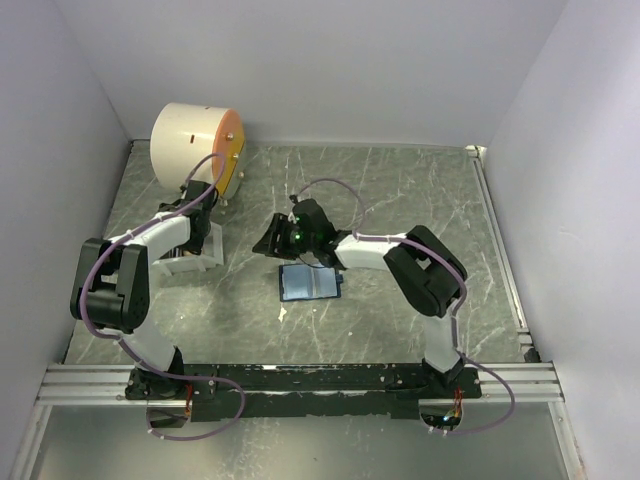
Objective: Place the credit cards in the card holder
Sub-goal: Move the storage box to the center of the board.
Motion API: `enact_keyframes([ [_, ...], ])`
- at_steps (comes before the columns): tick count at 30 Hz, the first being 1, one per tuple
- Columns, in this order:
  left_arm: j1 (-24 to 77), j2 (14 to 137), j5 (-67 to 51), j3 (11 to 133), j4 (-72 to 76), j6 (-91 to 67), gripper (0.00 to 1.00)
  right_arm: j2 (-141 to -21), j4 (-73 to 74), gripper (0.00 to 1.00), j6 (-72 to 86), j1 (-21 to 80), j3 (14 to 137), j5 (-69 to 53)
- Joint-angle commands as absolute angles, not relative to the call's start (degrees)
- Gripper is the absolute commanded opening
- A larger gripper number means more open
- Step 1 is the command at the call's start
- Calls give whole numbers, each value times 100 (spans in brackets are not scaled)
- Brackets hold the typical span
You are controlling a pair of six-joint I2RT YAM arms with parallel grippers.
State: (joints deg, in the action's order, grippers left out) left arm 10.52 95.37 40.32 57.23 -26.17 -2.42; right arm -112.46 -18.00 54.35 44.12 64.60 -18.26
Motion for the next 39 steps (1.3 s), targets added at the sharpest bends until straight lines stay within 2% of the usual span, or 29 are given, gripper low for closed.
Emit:
enact_keyframes([
  [1, 933, 9554, 4182, 5695, -2667, -306, 79, -11627, -1961, 49, 5807, 4517, 6900, -1385],
  [20, 853, 9512, 4051, 5730, -2680, -369, 78, -13779, -2831, 52, 6631, 5083, 8681, -1492],
  [31, 837, 9558, 3948, 5752, -2657, -360, 77, -14474, -2364, 51, 6712, 5198, 9424, -1497],
  [34, 826, 9585, 3928, 5756, -2646, -357, 76, -14523, -2443, 48, 6750, 5201, 9418, -1479],
  [39, 768, 9599, 3934, 5765, -2663, -352, 76, -14396, -2308, 26, 6626, 5201, 9330, -1385],
])
